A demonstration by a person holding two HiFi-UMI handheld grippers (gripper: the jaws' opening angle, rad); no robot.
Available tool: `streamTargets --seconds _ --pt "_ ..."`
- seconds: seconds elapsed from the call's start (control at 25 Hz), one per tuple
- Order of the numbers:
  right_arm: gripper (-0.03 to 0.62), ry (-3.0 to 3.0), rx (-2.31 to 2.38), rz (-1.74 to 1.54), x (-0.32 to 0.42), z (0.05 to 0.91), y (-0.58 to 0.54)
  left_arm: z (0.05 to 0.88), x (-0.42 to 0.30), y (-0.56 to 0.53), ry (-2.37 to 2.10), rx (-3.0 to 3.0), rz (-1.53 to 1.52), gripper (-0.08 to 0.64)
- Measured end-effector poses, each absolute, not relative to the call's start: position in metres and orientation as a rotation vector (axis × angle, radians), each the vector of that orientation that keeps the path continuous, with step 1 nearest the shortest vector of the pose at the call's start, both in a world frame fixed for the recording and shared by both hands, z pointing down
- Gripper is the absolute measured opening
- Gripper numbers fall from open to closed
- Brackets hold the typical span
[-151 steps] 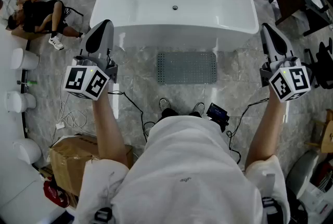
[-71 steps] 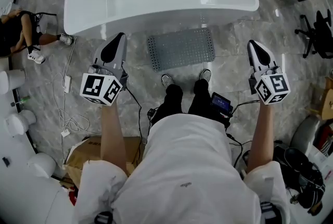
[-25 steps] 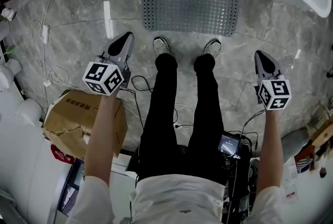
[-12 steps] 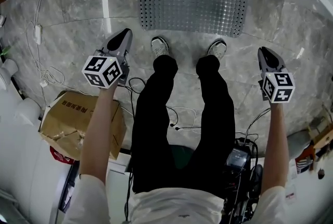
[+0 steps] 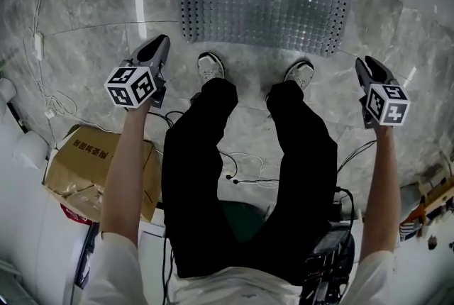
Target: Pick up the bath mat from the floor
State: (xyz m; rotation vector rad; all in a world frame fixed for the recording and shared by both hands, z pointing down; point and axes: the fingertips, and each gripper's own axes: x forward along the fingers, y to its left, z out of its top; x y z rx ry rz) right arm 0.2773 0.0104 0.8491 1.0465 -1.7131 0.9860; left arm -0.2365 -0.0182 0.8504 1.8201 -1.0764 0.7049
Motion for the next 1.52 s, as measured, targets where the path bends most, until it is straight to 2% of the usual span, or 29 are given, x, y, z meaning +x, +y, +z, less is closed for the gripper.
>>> streamTargets --seconds 0.48,0.92,1.08,1.52 --pt "0.109 -1.627 1.082 1.078 0.308 0.969 -0.01 0.964 -0.246 -0.027 -1.064 1.793 0.753 0.105" --pt "0.167 -1.531 1.099 1.078 0.327 1.073 -0.019 1.054 -0.269 -0.042 -1.142 1.728 0.794 0.167" --pt "0.179 -1.501 1.142 1.117 0.334 1.098 -0.019 1.086 -0.277 -0.041 -1.152 1.699 0.809 0.213" --pt "0.201 -1.471 1.238 1.177 0.342 1.139 -0.024 1.127 -0.284 -0.051 -1.159 1.667 0.746 0.273"
